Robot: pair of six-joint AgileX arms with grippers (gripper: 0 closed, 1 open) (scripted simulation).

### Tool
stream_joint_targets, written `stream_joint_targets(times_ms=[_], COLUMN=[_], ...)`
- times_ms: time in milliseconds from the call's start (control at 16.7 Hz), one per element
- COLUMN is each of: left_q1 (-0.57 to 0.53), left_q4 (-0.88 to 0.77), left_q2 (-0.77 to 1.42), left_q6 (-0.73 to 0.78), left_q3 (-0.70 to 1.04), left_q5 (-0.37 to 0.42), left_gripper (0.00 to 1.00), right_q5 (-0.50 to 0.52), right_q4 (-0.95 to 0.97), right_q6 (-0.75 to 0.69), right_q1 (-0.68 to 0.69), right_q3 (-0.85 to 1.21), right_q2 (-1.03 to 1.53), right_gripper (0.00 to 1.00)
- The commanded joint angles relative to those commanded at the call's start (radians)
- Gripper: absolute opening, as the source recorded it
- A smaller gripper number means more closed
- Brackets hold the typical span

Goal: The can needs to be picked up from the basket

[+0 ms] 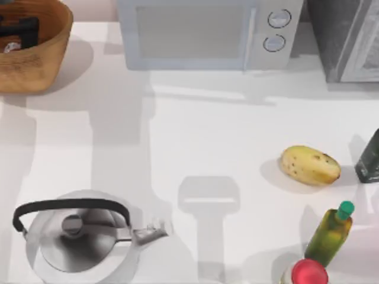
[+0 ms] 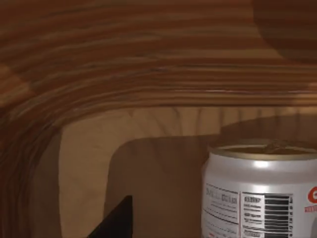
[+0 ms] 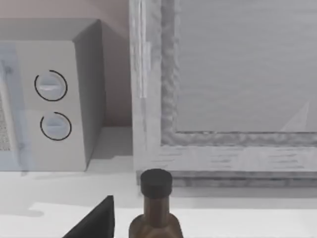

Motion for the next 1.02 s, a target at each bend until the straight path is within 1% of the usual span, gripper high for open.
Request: stream_joint_targets(times_ms=[420, 1020], left_q1=[-0.002, -0.002], left_q4=[0.005, 0.005], left_q2=[0.022, 0.022], left_q6=[-0.002, -0.002], left_q3=[0.018, 0.018], left_q5=[0.0, 0.0], left_gripper=[1.0, 0.25], right_q5=[0.0, 0.0], right_q4=[0.0, 0.0], right_q6=[0.0, 0.0], right_q1=[0.0, 0.0], right_q3=[0.0, 0.0], right_q2=[0.0, 0.0], right_gripper=[1.0, 1.0])
